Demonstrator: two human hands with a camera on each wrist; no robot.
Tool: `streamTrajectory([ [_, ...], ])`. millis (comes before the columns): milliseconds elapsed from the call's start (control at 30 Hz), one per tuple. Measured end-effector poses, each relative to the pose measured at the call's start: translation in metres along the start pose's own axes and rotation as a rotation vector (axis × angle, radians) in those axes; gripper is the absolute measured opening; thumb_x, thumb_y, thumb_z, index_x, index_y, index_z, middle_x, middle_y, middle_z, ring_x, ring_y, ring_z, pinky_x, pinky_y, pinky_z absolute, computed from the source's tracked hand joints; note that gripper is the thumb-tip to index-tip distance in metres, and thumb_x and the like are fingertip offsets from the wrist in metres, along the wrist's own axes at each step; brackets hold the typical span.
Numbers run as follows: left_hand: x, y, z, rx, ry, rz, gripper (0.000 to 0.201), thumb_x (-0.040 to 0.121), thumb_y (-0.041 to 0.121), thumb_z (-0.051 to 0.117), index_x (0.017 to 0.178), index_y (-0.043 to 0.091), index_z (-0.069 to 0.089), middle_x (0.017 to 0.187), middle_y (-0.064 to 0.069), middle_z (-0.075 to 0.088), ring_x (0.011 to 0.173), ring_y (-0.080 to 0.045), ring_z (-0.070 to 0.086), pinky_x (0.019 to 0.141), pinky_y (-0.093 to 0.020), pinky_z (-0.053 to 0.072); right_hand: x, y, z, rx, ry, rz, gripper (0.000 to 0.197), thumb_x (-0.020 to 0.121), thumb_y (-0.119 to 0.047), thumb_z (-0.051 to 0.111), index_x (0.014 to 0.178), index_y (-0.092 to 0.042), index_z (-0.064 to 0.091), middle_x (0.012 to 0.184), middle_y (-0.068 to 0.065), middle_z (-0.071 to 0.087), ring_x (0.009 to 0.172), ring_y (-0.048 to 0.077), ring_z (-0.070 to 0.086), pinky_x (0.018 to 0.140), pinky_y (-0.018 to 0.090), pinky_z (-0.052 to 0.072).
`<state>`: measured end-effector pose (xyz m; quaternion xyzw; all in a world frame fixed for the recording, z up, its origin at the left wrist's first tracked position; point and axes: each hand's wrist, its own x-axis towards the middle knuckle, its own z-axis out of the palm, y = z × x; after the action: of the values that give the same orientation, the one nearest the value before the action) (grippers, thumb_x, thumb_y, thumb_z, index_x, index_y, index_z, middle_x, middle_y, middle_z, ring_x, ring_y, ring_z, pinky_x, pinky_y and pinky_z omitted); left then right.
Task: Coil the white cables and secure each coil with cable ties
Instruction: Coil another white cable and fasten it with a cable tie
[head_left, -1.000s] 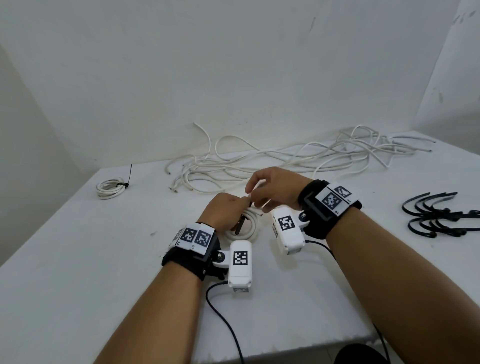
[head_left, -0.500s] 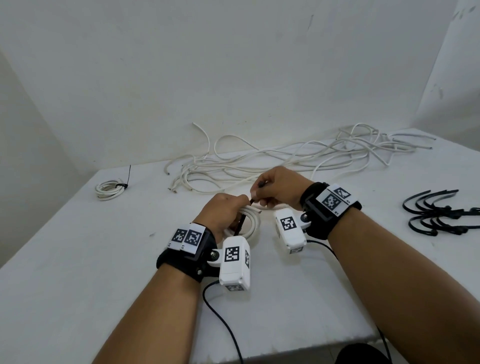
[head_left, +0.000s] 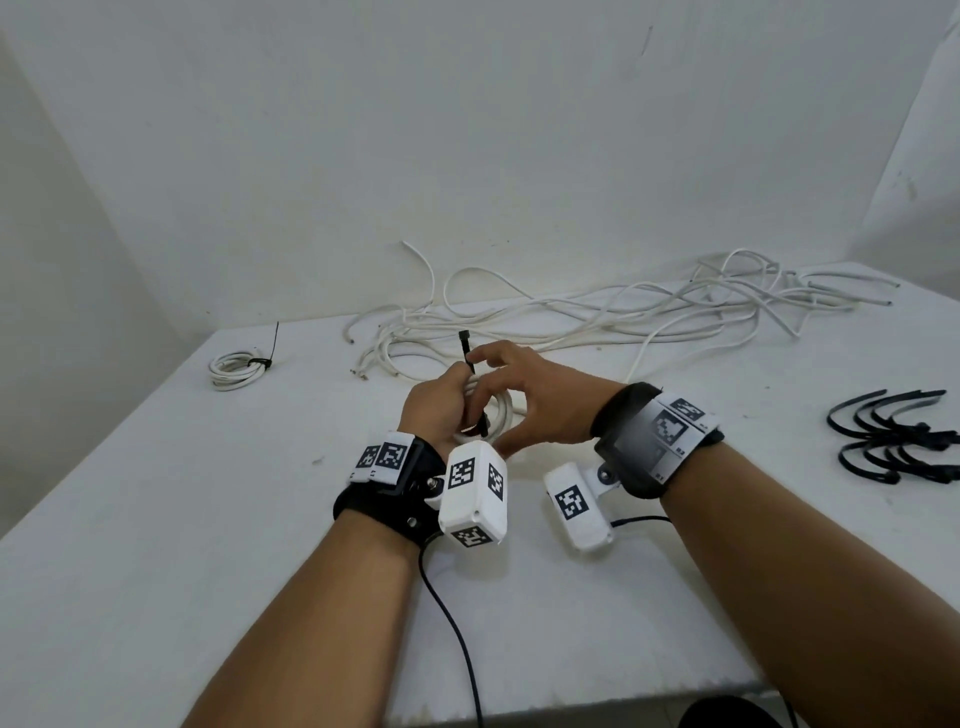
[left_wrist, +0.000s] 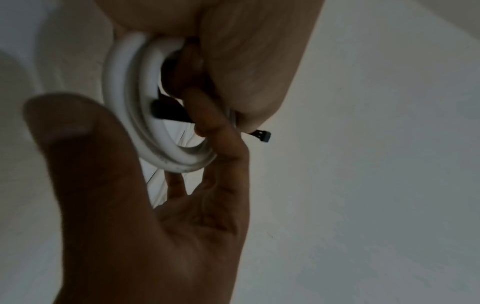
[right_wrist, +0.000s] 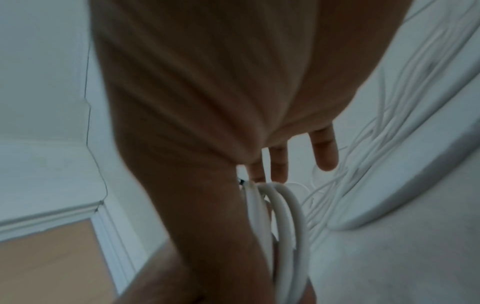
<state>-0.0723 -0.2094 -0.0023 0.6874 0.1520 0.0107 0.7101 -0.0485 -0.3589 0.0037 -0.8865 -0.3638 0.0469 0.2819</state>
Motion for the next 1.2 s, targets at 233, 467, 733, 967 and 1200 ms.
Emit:
streamTrajectory([
  [233,-0.003,0.000,0.004,0.005,-0.041,0.021,0.028,0.088,0.009,0.052,0.060,0.007,0.054,0.048,-0.005,0.052,0.035,-0.014,0.046,0.039,-0.020,0.035,0.002,-0.003,0.001,0.087,0.188,-0.051,0.003,0.082,-0.027,0.079,0.084,-0.025,0.076,0.142,-0.012,0.045,0.130,0.002,0.035,0.102,0.025,0.028],
  [467,-0.002,-0.004,0.009,-0.045,-0.063,0.077,0.031,0.086,0.009,0.054,0.055,0.011,0.051,0.046,0.001,0.034,0.040,-0.015,0.026,0.051,-0.030,0.030,0.003,0.005,-0.004,0.179,0.502,-0.056,0.006,0.082,-0.028,0.079,0.078,-0.025,0.076,0.116,-0.015,0.048,0.097,0.001,0.055,0.078,0.018,0.045],
  [733,0.002,-0.006,0.005,-0.001,-0.119,0.117,0.034,0.092,0.015,0.053,0.058,0.011,0.053,0.045,0.003,0.033,0.040,-0.014,0.025,0.049,-0.029,0.032,0.001,0.005,-0.004,0.274,0.496,-0.063,0.004,0.082,-0.018,0.078,0.079,-0.017,0.078,0.109,-0.016,0.070,0.095,0.016,0.069,0.080,0.041,0.053],
  [967,0.001,-0.009,0.007,0.105,-0.234,0.230,0.022,0.097,0.019,0.052,0.088,0.009,0.070,0.048,0.010,0.043,0.041,-0.007,0.031,0.049,-0.025,0.035,-0.002,0.010,-0.009,0.323,0.532,0.040,0.010,0.087,-0.022,0.073,0.085,-0.014,0.078,0.079,-0.004,0.075,0.078,0.005,0.068,0.077,0.024,0.052],
  [1200,0.003,-0.012,0.010,0.111,-0.198,0.245,0.019,0.093,0.015,0.054,0.080,0.006,0.065,0.044,0.010,0.040,0.040,-0.008,0.031,0.049,-0.025,0.033,-0.003,0.012,-0.012,0.547,0.551,0.114,0.013,0.092,-0.016,0.068,0.079,-0.016,0.068,0.098,0.000,0.077,0.090,0.012,0.072,0.068,0.028,0.055],
])
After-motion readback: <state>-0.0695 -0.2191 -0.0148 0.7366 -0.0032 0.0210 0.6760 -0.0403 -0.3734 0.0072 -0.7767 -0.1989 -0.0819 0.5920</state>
